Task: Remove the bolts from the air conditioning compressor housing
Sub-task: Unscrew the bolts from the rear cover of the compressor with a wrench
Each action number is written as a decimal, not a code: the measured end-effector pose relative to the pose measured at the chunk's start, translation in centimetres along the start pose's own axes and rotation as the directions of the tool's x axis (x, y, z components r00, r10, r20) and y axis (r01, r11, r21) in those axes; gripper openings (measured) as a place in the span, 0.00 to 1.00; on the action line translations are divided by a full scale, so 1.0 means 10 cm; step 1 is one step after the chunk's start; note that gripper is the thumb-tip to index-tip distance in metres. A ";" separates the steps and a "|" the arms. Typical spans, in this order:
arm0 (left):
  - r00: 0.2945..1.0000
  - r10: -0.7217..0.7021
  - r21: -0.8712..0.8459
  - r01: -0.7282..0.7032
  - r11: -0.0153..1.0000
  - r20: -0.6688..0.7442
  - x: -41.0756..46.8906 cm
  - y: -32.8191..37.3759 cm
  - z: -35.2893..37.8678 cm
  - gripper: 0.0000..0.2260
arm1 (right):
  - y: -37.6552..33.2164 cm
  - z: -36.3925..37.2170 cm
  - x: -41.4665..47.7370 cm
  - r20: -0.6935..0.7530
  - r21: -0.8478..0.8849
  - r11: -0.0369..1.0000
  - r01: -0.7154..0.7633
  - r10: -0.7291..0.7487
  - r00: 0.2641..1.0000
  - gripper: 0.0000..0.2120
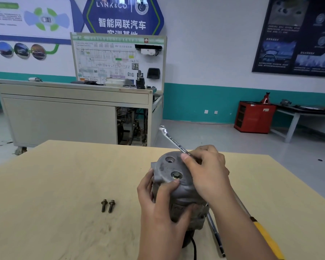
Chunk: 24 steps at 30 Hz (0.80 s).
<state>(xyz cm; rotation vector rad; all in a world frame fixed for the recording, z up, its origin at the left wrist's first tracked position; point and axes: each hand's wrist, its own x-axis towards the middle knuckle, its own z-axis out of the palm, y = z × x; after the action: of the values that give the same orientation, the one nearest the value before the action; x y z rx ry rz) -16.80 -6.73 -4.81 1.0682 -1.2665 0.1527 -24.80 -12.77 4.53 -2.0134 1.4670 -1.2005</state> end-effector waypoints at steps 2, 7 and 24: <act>1.000 -0.004 -0.001 0.004 1.000 0.007 -0.01 -0.01 0.01 0.32 | 0.01 -0.01 -0.07 -0.047 -0.004 0.999 0.054 -0.054 0.997 0.08; 1.000 -0.008 -0.019 0.008 1.000 0.002 -0.02 -0.02 -0.01 0.28 | 0.10 0.06 -0.23 -0.146 0.099 0.967 0.234 -0.218 0.965 0.03; 0.995 -0.095 -0.002 0.095 0.995 0.037 -0.03 0.03 -0.06 0.31 | 0.23 0.12 -0.41 -0.218 0.295 0.887 0.355 -0.300 0.929 0.15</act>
<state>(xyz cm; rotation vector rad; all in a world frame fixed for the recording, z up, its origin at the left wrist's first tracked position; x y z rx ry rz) -16.67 -6.07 -4.86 1.1304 -1.2455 0.0590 -25.51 -10.19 0.53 -2.0118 0.9236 -1.6652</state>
